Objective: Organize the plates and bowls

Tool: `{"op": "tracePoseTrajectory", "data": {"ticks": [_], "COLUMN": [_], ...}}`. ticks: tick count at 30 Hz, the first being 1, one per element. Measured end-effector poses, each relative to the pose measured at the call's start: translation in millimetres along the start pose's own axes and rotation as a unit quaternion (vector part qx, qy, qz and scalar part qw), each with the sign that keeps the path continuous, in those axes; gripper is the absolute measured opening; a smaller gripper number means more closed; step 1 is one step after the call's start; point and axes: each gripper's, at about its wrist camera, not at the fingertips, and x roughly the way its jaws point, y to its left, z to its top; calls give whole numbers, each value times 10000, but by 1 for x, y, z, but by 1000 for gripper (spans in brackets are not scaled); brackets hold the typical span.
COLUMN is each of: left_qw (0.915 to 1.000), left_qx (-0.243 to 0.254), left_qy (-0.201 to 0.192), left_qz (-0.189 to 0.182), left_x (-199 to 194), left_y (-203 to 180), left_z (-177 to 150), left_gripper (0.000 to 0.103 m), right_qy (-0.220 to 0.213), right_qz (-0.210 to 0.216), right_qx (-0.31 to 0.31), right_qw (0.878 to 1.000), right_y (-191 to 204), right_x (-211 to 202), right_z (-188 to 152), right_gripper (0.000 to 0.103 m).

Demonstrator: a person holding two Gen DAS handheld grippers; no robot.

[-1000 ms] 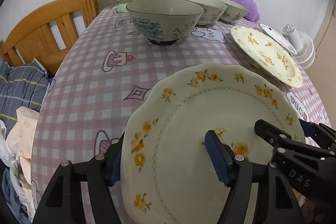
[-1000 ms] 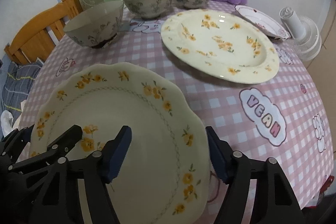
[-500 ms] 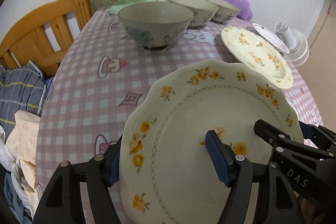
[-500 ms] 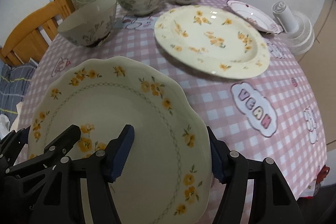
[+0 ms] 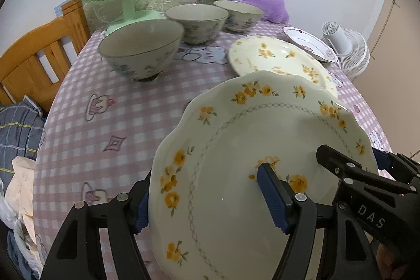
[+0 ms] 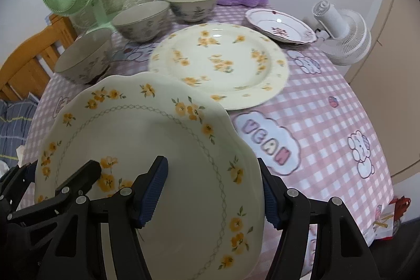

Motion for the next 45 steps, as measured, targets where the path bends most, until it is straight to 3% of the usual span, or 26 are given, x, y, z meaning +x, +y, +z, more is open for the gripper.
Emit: {"op": "tracePoseTrajectory", "data": {"ticks": [15, 29, 45], "left_qw": [9997, 9997, 9984], "left_qx": [-118, -199, -341], "left_qy": [-67, -23, 368], "left_qz": [194, 122, 254], "left_x": [12, 35, 73], "left_y": [-96, -172, -215], "left_z": [14, 18, 17], "left_gripper": [73, 73, 73], "right_qy": [-63, 14, 434], "right_qz": [207, 129, 209], "right_qx": [-115, -187, -228], "right_qw": [9997, 9997, 9986], "right_y": [-100, -180, -233], "right_x": [1, 13, 47], "right_z": [19, 25, 24], "right_gripper": [68, 68, 68]}}
